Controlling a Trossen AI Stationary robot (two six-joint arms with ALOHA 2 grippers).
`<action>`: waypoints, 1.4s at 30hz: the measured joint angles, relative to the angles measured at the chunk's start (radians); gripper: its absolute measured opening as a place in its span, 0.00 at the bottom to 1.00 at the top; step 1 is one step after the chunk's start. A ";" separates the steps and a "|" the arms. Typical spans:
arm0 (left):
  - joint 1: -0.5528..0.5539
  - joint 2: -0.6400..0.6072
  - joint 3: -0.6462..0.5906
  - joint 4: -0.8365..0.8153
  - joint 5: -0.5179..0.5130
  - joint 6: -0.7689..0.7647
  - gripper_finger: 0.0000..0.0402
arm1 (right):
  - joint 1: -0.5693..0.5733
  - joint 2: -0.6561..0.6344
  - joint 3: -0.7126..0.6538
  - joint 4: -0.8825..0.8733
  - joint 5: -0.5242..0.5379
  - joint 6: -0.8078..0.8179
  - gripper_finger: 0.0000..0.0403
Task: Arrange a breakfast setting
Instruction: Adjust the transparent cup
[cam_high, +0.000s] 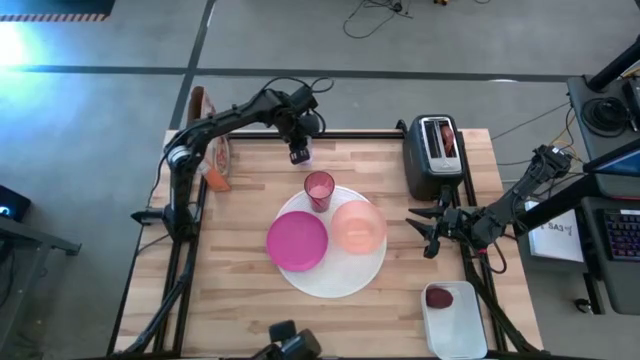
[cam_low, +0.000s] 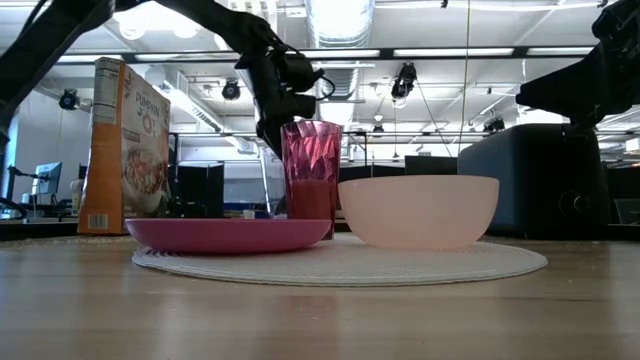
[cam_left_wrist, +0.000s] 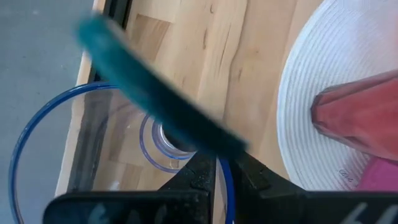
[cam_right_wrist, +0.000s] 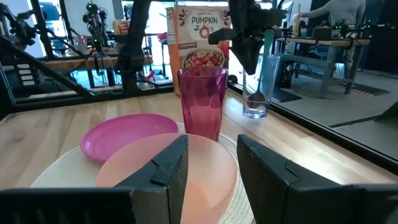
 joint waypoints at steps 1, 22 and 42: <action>0.000 0.003 0.000 0.002 -0.008 0.000 0.02 | 0.000 0.000 0.000 0.000 0.000 -0.001 0.32; 0.002 0.050 -0.001 0.006 -0.015 -0.004 0.02 | 0.000 0.000 0.000 0.000 0.000 0.001 0.32; 0.002 0.007 0.013 -0.066 -0.013 -0.005 0.21 | 0.000 0.000 0.000 0.000 0.000 0.001 0.32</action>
